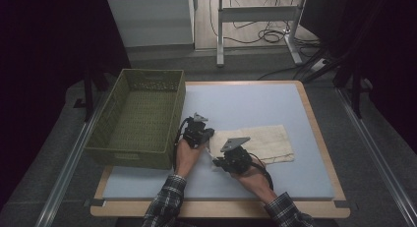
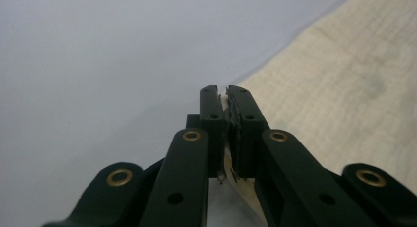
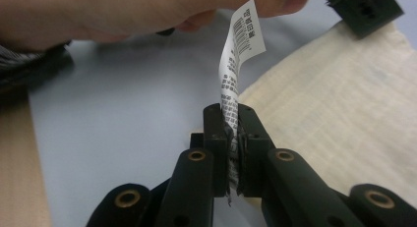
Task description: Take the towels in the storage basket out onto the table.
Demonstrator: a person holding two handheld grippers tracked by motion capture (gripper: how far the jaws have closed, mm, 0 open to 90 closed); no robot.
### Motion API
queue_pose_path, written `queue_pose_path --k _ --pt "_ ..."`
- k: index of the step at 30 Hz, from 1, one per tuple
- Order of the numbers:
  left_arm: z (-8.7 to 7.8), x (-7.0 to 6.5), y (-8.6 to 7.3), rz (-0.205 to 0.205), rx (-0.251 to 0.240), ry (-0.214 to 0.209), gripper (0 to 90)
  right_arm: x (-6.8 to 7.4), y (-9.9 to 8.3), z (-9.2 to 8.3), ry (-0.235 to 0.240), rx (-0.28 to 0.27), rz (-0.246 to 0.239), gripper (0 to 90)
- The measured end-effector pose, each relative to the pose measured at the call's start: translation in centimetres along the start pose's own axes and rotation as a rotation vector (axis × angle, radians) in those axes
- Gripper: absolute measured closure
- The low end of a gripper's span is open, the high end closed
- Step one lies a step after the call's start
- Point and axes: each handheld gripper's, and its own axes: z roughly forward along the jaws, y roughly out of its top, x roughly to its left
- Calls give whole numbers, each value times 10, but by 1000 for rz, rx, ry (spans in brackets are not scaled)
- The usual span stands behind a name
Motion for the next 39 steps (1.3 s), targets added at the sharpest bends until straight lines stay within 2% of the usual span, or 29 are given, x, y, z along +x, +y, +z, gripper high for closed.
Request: queue_pose_path --k 7,15,20,28,39 --pt "-2 -7 15 23 -33 -7 847 -11 -4 -24 -10 -48 22 855" --pt "7 -25 35 66 -45 -51 859 -26 -17 -50 -33 -89 60 855" --pt "16 -40 48 114 -52 -76 859 -35 -27 -69 -49 -116 80 854" --pt "35 -64 65 168 -66 -120 856 -49 -45 -95 -86 -155 129 854" --pt "60 -92 83 223 -71 -142 851 -70 -71 -122 -143 -174 195 853"
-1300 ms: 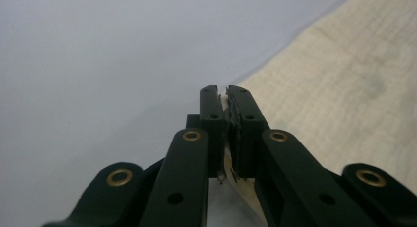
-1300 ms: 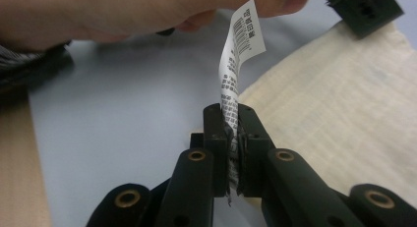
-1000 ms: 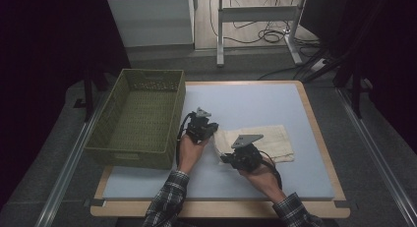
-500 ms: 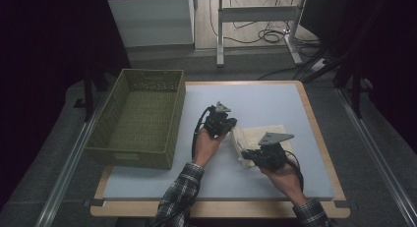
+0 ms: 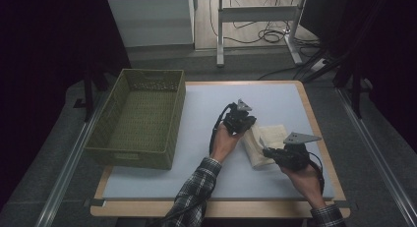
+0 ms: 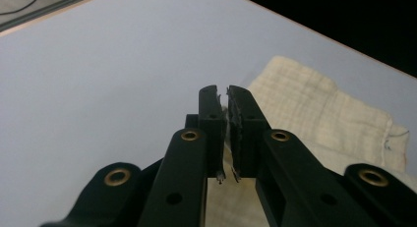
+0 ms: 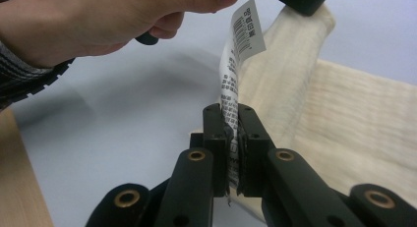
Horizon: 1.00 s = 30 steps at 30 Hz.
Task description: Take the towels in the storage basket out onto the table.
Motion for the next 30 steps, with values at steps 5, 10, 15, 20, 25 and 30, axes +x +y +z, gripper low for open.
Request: queue_pose_path --k 5,10,15,20,25,30 --pt "11 -9 10 26 0 -1 849 -10 -6 -9 -24 -4 20 853" --pt "23 -16 16 43 5 3 848 -18 -11 -13 -37 -5 39 851" --pt "36 -22 21 51 11 -3 848 -27 -17 -19 -58 -10 61 849" --pt "47 -26 21 48 16 -14 804 -33 -22 -21 -84 4 70 846" --pt "46 -28 19 39 -2 -10 539 -43 -31 -19 -107 15 96 797" --pt "38 -26 18 34 -16 10 429 -47 -34 -25 -162 10 96 692"
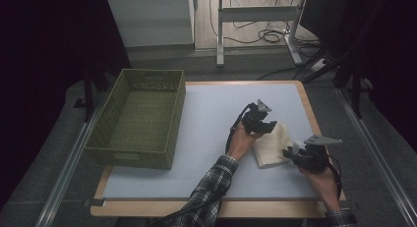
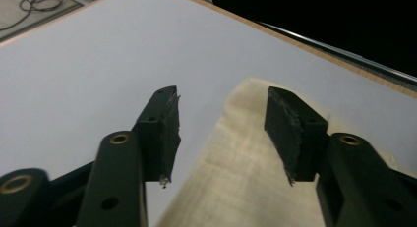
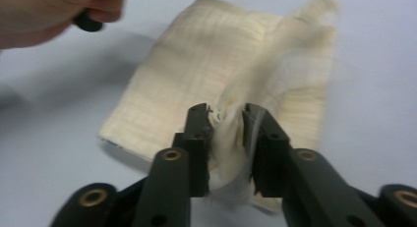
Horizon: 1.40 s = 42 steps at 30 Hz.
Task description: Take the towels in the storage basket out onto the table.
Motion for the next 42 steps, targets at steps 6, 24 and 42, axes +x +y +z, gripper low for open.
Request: queue_pose_path --k 6,24,42 --pt "-12 8 -7 5 8 30 391 -16 -3 -19 -76 -5 12 618" --pt "-26 24 -37 -9 67 55 381 -25 16 -17 -137 7 -1 588" --pt "-15 28 -51 -53 125 45 474 -28 -4 16 -85 129 32 545"
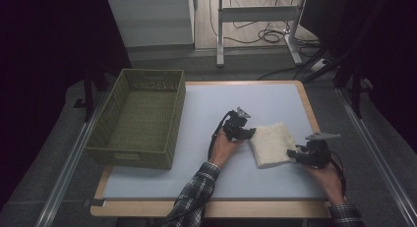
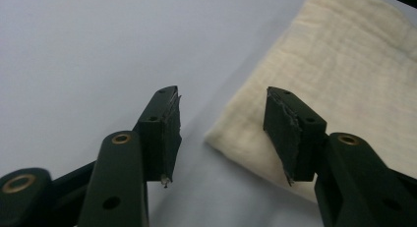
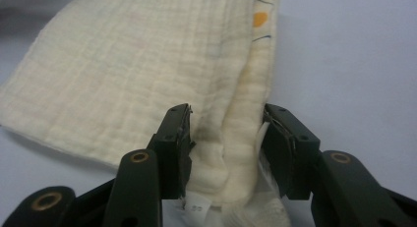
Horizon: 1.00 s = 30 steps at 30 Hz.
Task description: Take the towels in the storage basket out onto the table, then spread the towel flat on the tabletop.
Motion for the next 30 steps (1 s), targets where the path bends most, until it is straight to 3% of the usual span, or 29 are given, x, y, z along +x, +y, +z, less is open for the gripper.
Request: queue_pose_path --k 3,5,7,10,14,19,20,30 --pt "8 -3 -4 5 41 15 466 1 0 0 -11 6 -12 498" --pt "8 0 -6 -36 28 -18 477 2 0 0 -6 7 -19 490" --pt "8 0 -8 -44 25 -26 504 5 -1 1 -17 10 -39 500" --pt "7 -2 -6 -55 42 -47 600 8 0 0 -4 26 -32 626" --pt "7 -1 -7 -73 37 -101 792 9 2 0 58 46 -1 801" --pt "4 -4 -7 -26 26 -74 831 10 3 0 57 55 2 823" --pt "2 -4 -7 -18 19 -66 834 11 3 -1 76 50 9 824" --pt "-14 5 -3 -3 6 -40 830 24 13 -10 144 -1 -8 823"
